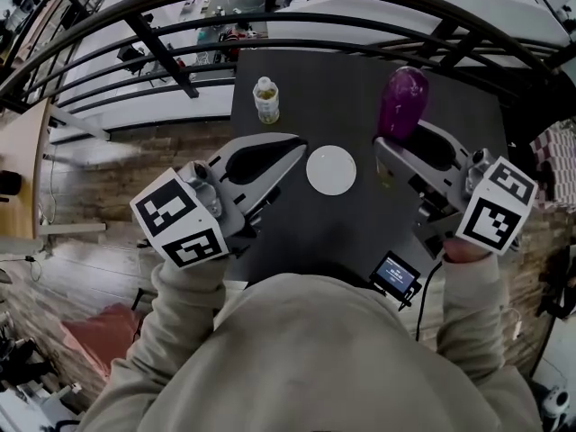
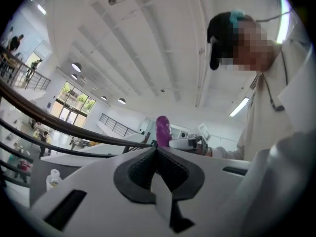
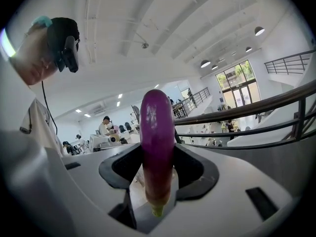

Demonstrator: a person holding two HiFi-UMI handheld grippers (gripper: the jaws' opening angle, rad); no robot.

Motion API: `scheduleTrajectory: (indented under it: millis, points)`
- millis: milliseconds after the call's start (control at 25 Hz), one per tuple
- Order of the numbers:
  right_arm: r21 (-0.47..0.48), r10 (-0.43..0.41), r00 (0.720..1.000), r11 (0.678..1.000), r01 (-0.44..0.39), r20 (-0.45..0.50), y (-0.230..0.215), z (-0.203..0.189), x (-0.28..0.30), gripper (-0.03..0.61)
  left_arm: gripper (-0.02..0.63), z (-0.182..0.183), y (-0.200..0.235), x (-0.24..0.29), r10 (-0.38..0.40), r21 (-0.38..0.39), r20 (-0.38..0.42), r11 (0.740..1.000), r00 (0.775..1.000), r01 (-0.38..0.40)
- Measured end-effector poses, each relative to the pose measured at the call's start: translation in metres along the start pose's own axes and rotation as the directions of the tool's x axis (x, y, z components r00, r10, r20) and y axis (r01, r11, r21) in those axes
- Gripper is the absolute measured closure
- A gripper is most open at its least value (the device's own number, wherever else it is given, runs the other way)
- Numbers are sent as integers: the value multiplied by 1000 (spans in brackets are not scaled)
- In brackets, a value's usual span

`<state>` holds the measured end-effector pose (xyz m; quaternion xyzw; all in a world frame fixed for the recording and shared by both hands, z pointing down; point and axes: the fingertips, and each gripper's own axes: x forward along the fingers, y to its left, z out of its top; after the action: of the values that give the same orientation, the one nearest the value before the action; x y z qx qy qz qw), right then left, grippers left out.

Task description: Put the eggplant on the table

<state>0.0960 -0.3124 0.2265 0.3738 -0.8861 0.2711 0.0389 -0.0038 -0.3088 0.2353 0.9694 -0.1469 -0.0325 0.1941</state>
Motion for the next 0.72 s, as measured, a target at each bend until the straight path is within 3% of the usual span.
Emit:
scheduleTrajectory:
  millis: [280, 520, 720]
  points:
    - [16, 18, 1000, 1000, -17, -19, -8, -10, 2, 367, 607, -7, 3, 6, -4, -40, 12, 999, 1000, 5]
    - [34, 13, 998, 999, -11, -64, -20, -26, 3, 367, 607, -20, 12, 16, 39, -25, 2, 999, 999, -39]
    - [49, 5, 995, 999, 0, -103, -28, -42, 16, 367, 607, -42, 24, 13, 65, -69, -6, 996, 998, -65]
